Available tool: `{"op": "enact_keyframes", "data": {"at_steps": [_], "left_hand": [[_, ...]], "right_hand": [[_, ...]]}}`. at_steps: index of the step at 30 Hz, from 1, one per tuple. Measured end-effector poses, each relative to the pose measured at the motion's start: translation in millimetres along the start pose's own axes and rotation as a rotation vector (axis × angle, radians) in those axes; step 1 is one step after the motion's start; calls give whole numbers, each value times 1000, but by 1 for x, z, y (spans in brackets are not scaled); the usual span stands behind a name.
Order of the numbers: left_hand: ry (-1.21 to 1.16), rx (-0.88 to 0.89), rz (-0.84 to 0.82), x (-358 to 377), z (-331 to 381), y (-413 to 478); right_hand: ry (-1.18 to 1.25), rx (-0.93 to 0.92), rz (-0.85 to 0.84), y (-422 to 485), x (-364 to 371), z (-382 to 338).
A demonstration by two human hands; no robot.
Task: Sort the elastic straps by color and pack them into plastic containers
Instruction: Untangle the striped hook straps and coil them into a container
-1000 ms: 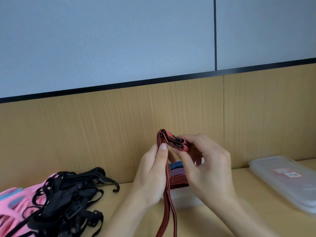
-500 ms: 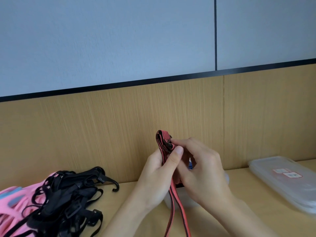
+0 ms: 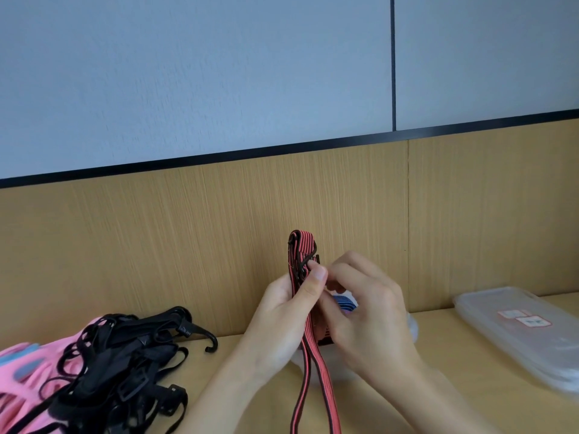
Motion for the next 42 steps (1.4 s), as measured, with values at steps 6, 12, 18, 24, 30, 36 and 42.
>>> {"op": "enact_keyframes", "data": {"at_steps": [6,12,18,24,30,36,42], "left_hand": [[-37,-115,-8,0,-1,-1],[-152,-163,-223,4,1,-4],[-244,-161,-258,4,2,-3],[-153,-145,-167,6,-5,0],[16,-147,-97,6,-7,2],[27,-191,-75,6,-8,2],[-51,-179,-121,5,-1,1]], "right_hand": [[301,189,-32,3,-7,-3],[744,644,-136,12,-12,7],[935,614,-233,16,-14,10],[798,604,4,20,-19,14],[690,553,39,19,-16,12],[719,546,36,20,-16,12],[914,637,9,20,-17,11]]}}
Point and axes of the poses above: each hand's wrist, its own y-axis towards the middle knuckle, its own x-axis out of the palm, z = x × y, the point moved 1 cm from there along y, towards the middle knuckle, and after that the axes turned 3 degrees about y, right-handed, at the moved point
